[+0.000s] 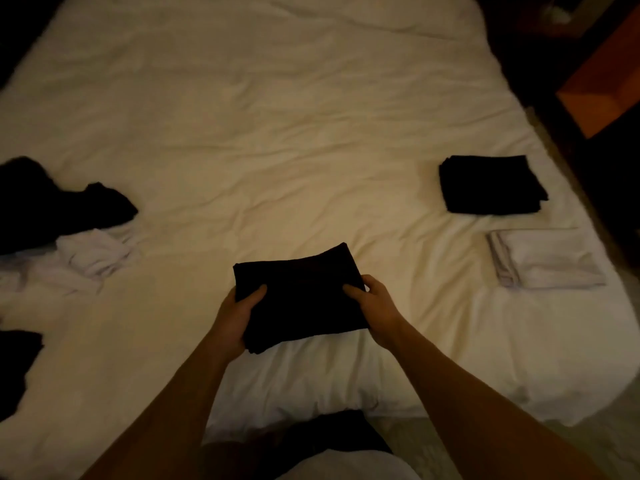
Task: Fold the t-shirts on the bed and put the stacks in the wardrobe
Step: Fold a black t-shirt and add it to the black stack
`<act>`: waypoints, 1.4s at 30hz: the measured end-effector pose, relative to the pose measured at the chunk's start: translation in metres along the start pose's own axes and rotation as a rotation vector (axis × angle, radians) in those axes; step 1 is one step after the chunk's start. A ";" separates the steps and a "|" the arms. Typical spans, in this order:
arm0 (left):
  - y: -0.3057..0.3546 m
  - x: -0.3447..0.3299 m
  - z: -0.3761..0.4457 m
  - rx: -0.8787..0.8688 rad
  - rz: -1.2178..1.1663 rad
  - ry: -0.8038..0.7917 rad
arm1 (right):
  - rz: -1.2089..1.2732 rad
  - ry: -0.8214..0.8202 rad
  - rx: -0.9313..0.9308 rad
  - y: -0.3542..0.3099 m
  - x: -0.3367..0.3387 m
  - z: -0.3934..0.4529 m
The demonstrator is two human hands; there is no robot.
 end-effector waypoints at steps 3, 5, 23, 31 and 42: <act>0.023 -0.030 -0.013 -0.066 0.003 -0.027 | 0.021 0.018 0.061 -0.028 0.025 -0.018; 0.033 -0.050 -0.020 -0.088 -0.007 -0.051 | 0.054 0.037 0.100 -0.045 0.040 -0.033; 0.122 -0.235 -0.051 -0.225 -0.093 -0.271 | 0.251 -0.036 0.232 -0.189 0.182 -0.091; 0.117 -0.344 -0.003 -0.314 0.093 -0.104 | 0.216 0.009 0.284 -0.203 0.295 -0.021; 0.071 -0.498 0.085 -0.317 0.432 -0.033 | 0.121 0.076 0.226 -0.188 0.453 0.114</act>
Point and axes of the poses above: each hand's wrist, its own z-axis towards the middle knuckle, its own x-axis out of the back of the hand, y = z × x, the point moved 2 cm from there along z, towards the middle knuckle, and after that the axes turned 1 degree about -x, right-handed, at the moved point
